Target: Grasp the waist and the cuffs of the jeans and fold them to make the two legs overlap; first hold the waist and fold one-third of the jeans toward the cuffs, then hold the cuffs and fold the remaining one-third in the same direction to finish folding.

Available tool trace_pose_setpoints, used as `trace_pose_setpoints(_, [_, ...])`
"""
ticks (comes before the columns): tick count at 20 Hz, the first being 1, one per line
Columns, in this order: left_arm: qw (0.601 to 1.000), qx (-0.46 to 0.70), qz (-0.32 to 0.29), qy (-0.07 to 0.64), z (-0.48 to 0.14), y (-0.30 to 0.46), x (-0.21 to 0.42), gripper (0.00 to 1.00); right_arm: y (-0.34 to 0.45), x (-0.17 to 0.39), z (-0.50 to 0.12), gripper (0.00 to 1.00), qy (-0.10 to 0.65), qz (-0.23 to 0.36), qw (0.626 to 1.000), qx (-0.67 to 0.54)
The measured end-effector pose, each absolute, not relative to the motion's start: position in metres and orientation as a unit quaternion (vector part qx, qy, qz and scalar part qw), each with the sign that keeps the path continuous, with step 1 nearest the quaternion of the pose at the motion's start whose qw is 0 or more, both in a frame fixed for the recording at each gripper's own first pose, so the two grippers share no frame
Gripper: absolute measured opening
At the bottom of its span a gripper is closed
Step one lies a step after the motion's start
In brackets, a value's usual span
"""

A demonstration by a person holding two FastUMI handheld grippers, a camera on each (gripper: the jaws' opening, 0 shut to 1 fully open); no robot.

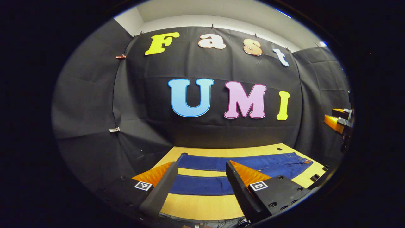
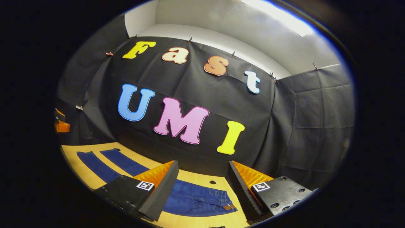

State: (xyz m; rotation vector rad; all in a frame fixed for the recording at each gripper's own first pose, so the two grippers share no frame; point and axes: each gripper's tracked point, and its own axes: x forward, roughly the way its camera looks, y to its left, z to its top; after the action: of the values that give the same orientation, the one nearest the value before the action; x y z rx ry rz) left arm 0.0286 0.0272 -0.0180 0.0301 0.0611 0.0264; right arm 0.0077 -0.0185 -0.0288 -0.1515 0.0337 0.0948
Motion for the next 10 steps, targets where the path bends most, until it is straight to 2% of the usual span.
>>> trace_pose_setpoints(6, [0.999, 0.013, 0.011, 0.028, -0.016, 0.02, 0.057, 0.96, -0.013, 0.025, -0.046, 0.95, 0.031, 0.047, 0.996, -0.067])
trace_pose_setpoints(10, [0.995, 0.091, -0.016, 0.043, -0.031, 0.038, 0.086, 0.96, -0.01, 0.048, -0.068, 0.96, 0.029, 0.098, 0.985, -0.138])
